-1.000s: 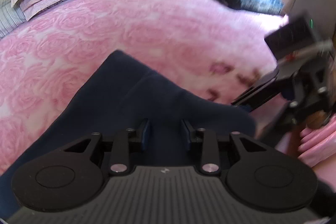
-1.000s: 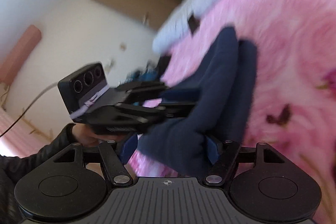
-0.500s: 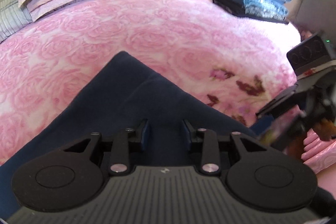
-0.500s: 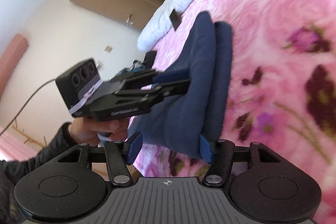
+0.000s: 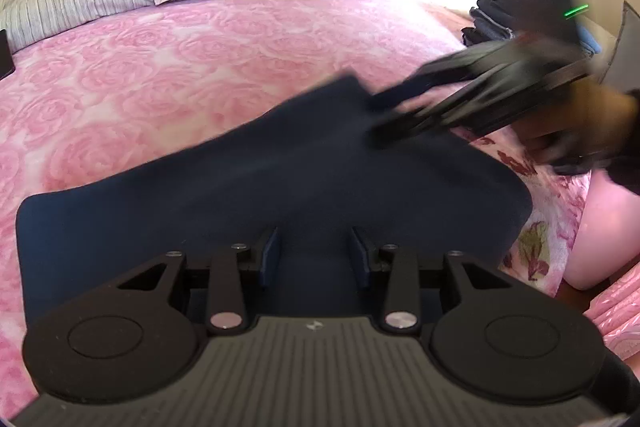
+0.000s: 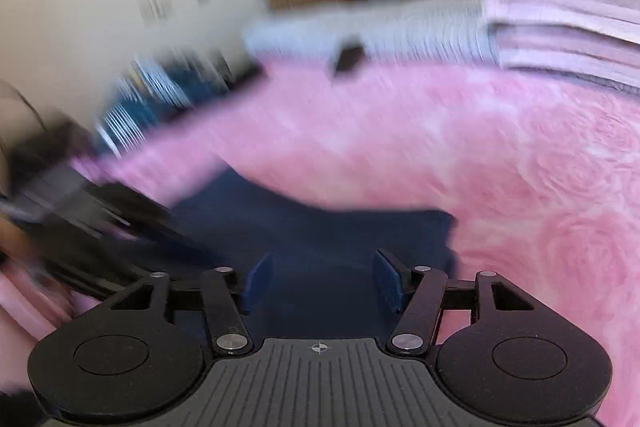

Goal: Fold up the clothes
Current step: 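Smooth the folded dress flat with the left gripper while the right gripper presses it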

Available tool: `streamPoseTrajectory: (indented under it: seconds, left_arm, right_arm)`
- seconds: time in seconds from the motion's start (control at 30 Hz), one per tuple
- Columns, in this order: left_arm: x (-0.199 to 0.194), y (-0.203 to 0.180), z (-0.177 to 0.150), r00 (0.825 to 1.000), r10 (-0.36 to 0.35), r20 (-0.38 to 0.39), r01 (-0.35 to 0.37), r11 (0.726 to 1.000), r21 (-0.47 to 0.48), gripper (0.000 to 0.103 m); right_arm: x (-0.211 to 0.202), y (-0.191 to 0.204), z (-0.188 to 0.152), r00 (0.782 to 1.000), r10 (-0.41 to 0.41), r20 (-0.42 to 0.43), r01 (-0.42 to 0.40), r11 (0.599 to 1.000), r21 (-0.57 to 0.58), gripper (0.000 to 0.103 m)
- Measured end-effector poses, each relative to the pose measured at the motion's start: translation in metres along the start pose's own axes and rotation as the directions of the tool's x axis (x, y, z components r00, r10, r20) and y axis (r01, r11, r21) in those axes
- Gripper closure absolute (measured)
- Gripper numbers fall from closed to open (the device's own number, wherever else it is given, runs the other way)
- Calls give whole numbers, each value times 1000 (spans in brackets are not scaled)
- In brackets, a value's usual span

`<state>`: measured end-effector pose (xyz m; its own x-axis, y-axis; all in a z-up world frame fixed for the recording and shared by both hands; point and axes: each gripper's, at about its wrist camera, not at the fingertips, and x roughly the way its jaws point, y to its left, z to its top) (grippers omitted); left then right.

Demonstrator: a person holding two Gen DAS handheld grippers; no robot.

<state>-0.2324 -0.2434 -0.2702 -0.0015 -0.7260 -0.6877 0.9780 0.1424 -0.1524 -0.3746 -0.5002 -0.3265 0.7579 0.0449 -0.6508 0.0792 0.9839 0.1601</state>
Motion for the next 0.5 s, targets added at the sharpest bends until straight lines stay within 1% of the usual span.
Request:
streamPoseTrajectory:
  seconds: [0.03,0.07,0.1,0.13,0.17,0.2,0.27,0.3,0.33,0.4,0.43,0.5]
  left_arm:
    - [-1,4,1,1000,-12,0,12,1000,-11,68]
    - [-2,8,2,1000,-22,1,22,1000,-20,68]
    - [-4,12,3,1000,-25,4,25,999,-26,68]
    - [-7,16,5,1000,-25,9,26,999,-30,68]
    - [-12,21,5,1000,-11,21,11,999,-30,68]
    - [-16,30,4,999,18,30,-17,999,-31,69]
    - [-21,53,0,995,97,14,-96,994,-53,70]
    - [-23,66,-3,991,134,2,-133,989,-70,68]
    - [-25,79,-6,987,159,-11,-159,983,-89,68]
    - [-28,104,-13,973,228,-32,-231,965,-124,71]
    - [-29,115,-16,969,246,-35,-249,958,-145,71]
    - [-30,136,-20,964,263,-29,-264,944,-200,71]
  right_arm:
    - [2,-13,-6,999,25,40,-27,998,50,43]
    - [2,-26,-11,996,51,75,-62,988,142,45]
    - [-2,-29,-13,997,25,80,-38,986,164,54]
    - [-6,-31,-15,997,-9,80,-5,984,175,53]
    - [-9,-29,-18,997,-42,60,31,985,169,51]
    - [-10,-31,-20,998,-33,59,21,980,196,51]
    - [-18,-25,-18,997,-54,51,43,981,190,51]
    - [-23,-22,-16,997,-66,47,56,981,184,51]
    - [-28,-14,-9,995,-87,50,78,985,154,51]
    - [-43,6,5,990,-107,93,98,990,98,51]
    - [-48,18,10,988,-95,122,85,993,78,51]
    - [-47,43,9,992,-39,119,38,999,17,51]
